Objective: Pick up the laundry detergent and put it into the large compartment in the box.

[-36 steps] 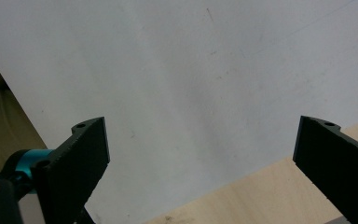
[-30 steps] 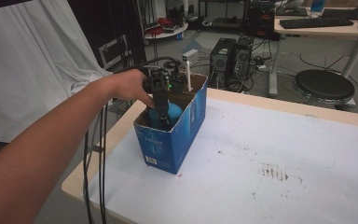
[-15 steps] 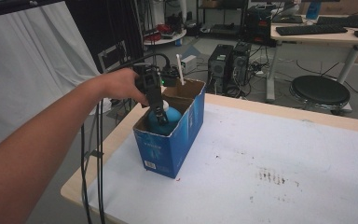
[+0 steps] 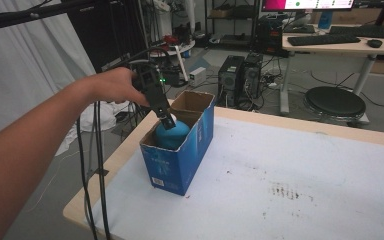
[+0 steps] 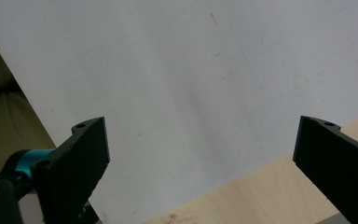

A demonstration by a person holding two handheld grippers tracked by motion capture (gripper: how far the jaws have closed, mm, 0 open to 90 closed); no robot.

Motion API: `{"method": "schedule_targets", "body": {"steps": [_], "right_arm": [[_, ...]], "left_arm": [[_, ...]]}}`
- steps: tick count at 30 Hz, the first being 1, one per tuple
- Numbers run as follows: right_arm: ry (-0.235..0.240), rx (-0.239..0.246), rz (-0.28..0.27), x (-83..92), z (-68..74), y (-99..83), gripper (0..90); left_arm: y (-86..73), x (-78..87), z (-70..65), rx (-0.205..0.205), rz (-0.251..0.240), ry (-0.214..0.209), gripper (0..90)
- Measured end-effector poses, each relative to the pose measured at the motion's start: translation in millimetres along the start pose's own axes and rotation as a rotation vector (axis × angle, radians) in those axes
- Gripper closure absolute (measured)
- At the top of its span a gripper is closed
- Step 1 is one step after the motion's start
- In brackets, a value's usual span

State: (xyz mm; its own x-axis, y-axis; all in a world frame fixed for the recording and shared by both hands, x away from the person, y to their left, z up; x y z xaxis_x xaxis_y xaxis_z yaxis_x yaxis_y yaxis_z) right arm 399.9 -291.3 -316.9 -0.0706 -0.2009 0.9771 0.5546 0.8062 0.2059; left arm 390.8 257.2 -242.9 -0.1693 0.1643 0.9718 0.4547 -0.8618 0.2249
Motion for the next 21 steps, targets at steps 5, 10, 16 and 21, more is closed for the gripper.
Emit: {"method": "schedule_targets", "body": {"steps": [5, 10, 16, 21], "right_arm": [[-0.003, -0.001, -0.008, 2.6, -0.1, -0.2, 2.6], [-0.005, -0.004, -0.013, 4.0, 0.0, -1.0, 2.6], [-0.007, 0.004, -0.016, 4.1, 2.6, 0.6, 2.6], [-0.006, 0.012, -0.023, 4.2, 5.3, 2.2, 2.6]], "left_arm": [[12.0, 12.5, -11.7, 0.002, -0.024, 0.012, 20.5], [24.9, 17.3, -17.8, -0.011, -0.039, 0.025, 20.5], [53.9, 21.2, -29.9, -0.046, -0.073, 0.0, 20.5], [85.4, 14.0, -49.4, -0.118, -0.074, 0.002, 13.6]]}}
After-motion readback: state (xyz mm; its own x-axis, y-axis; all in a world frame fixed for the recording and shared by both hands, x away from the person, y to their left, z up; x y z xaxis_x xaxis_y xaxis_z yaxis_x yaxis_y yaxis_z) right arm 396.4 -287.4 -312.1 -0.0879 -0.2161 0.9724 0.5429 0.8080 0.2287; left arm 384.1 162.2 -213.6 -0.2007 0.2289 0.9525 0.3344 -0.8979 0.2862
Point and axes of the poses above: each handheld gripper's, and its own axes: x roughly backward along the jaws, y roughly out of its top, z roughly to its left, the point moved 3 cm from there along -x, roughly forward along the jaws, and after that the axes turned 9 degrees about -x, right-handed, at the moved point
